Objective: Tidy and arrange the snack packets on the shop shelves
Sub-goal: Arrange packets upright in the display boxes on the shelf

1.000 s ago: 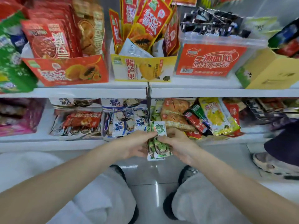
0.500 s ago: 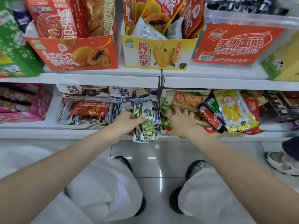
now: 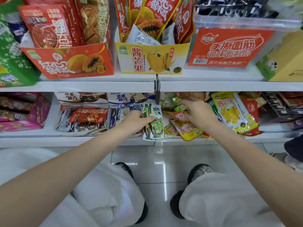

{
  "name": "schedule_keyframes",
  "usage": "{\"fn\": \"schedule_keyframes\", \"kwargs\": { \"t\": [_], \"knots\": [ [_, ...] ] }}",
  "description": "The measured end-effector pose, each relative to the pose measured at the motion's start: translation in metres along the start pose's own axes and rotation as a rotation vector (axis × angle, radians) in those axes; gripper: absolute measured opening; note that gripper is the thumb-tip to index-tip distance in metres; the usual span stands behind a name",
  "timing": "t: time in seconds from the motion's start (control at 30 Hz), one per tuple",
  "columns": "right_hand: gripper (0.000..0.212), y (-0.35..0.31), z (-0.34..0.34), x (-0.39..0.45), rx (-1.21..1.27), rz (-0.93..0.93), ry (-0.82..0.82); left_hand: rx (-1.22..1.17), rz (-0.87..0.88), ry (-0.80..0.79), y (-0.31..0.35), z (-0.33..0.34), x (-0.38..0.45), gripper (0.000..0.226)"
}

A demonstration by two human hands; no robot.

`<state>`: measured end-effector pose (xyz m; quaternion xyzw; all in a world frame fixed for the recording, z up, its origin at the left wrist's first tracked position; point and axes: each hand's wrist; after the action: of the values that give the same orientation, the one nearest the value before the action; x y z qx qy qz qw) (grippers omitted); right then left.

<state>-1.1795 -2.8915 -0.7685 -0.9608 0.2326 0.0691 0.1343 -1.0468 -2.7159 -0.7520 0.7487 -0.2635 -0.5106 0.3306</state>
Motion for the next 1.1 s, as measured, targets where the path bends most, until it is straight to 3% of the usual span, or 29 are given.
{"fn": "schedule_keyframes", "kwargs": {
  "t": [0.1, 0.23, 0.53, 0.67, 0.73, 0.8, 0.87, 0.97, 1.1],
  "knots": [
    [0.04, 0.011, -0.006, -0.004, 0.116, 0.057, 0.099, -0.024, -0.01, 0.039, 0.01, 0.009, 0.015, 0.024],
    [0.038, 0.014, -0.005, -0.013, 0.205, 0.051, 0.169, 0.153, -0.05, 0.1, 0.025, 0.028, 0.039, 0.027],
    [0.033, 0.015, 0.01, -0.043, 0.033, 0.007, 0.39, 0.428, -0.125, 0.112, 0.026, 0.04, 0.059, 0.038],
    [0.031, 0.017, 0.004, -0.048, 0.036, 0.045, 0.423, 0.36, -0.154, 0.074, 0.026, 0.034, 0.062, 0.033],
    [0.031, 0.018, -0.002, -0.049, 0.065, 0.092, 0.428, 0.437, -0.149, 0.066, 0.029, 0.033, 0.066, 0.027],
    [0.034, 0.019, -0.004, -0.048, 0.038, 0.09, 0.396, 0.64, -0.121, 0.088, 0.032, 0.041, 0.071, 0.024],
    [0.04, 0.02, 0.0, -0.048, -0.026, -0.024, 0.305, 0.785, -0.087, 0.146, 0.032, 0.053, 0.074, 0.041],
    [0.056, 0.024, 0.017, -0.05, 0.016, -0.17, 0.048, 0.764, -0.061, 0.195, 0.024, 0.058, 0.078, 0.059],
    [0.069, 0.027, 0.032, -0.051, 0.203, -0.024, -0.086, 0.631, 0.084, 0.249, 0.015, 0.048, 0.071, 0.059]
  ]
}}
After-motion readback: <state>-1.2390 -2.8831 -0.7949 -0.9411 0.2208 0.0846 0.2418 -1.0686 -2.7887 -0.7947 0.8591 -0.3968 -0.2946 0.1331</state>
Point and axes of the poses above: each hand's wrist, its own x-axis towards the middle knuckle, its own z-axis out of the palm, y = z × x, and after that the axes turned 14 degrees about -y, right-handed
